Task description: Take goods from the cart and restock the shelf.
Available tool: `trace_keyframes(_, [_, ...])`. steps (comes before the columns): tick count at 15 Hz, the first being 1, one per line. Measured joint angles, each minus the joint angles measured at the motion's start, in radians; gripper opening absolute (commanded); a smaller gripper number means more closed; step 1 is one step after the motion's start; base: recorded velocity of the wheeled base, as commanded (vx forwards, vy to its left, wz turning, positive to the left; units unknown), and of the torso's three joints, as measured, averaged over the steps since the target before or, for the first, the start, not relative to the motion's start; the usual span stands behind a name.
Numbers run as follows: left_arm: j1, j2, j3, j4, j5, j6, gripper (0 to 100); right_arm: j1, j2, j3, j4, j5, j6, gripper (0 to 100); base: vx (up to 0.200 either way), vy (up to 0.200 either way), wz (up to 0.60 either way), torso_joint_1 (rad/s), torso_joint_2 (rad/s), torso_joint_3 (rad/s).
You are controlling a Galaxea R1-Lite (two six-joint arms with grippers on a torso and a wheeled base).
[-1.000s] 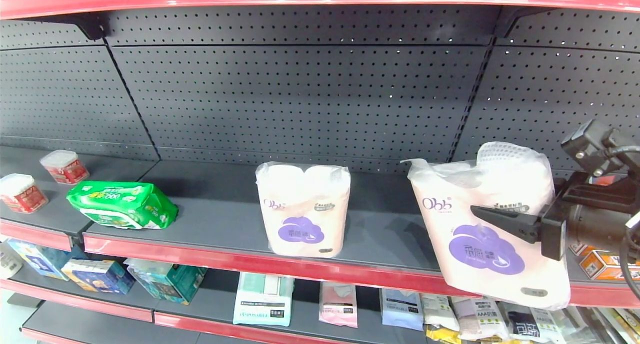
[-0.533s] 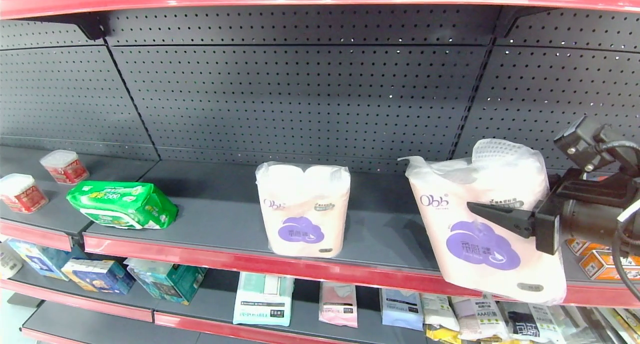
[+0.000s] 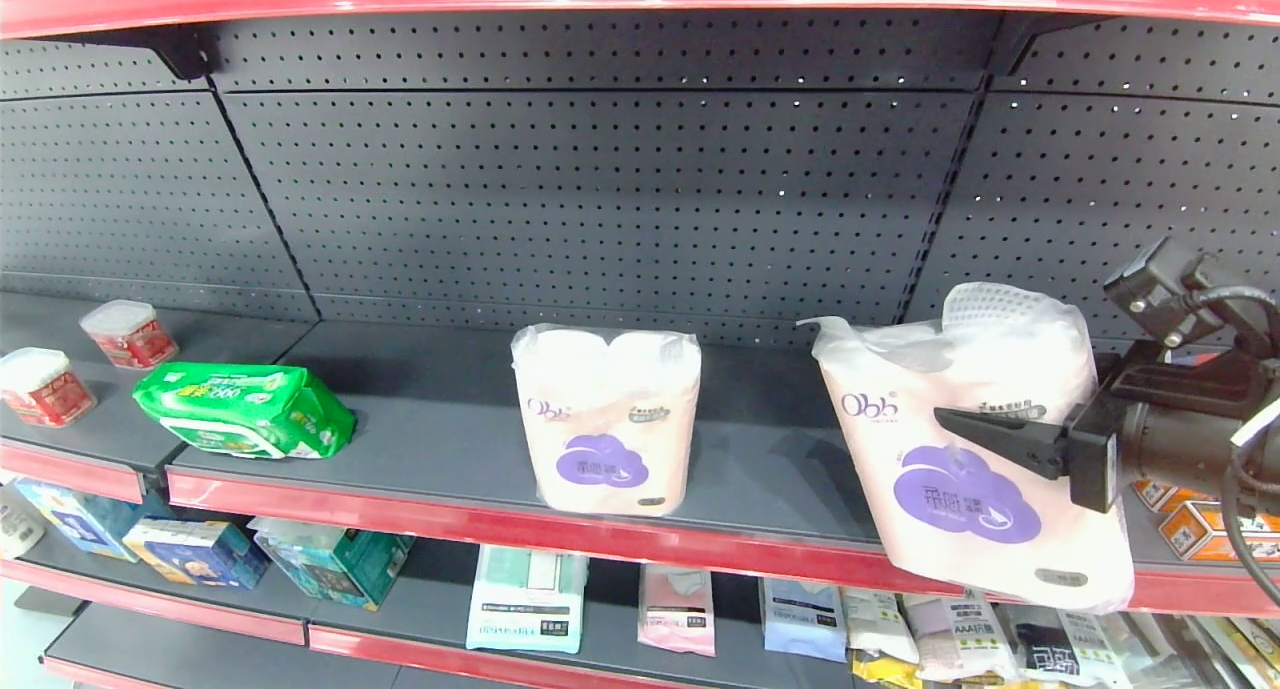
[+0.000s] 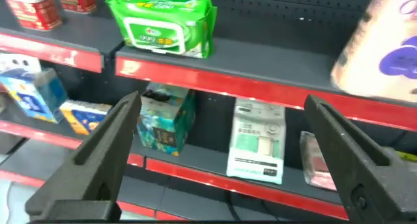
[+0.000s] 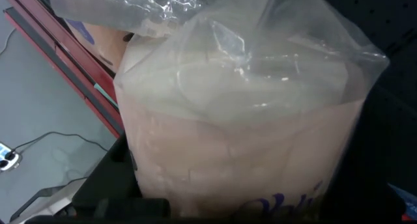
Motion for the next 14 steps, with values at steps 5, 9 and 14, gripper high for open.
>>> trace_keyframes(5, [-0.091,0.001,-0.002,0.004,-0.115,0.028,100,0.0,-0.001,0.005,0.0,0.0,0.001,0,0.0,0.0,0.0,0.0,0.0,0.0])
trace_keyframes(9, [-0.119,-0.013,-0.003,0.004,0.021,0.029,100,0.0,-0.001,0.005,0.0,-0.001,0.0,0,0.0,0.0,0.0,0.0,0.0,0.0])
trace_keyframes(14, [-0.108,-0.072,0.0,0.002,0.046,0.015,100,0.0,-0.001,0.004,0.0,0.0,-0.004,0,0.0,0.0,0.0,0.0,0.0,0.0])
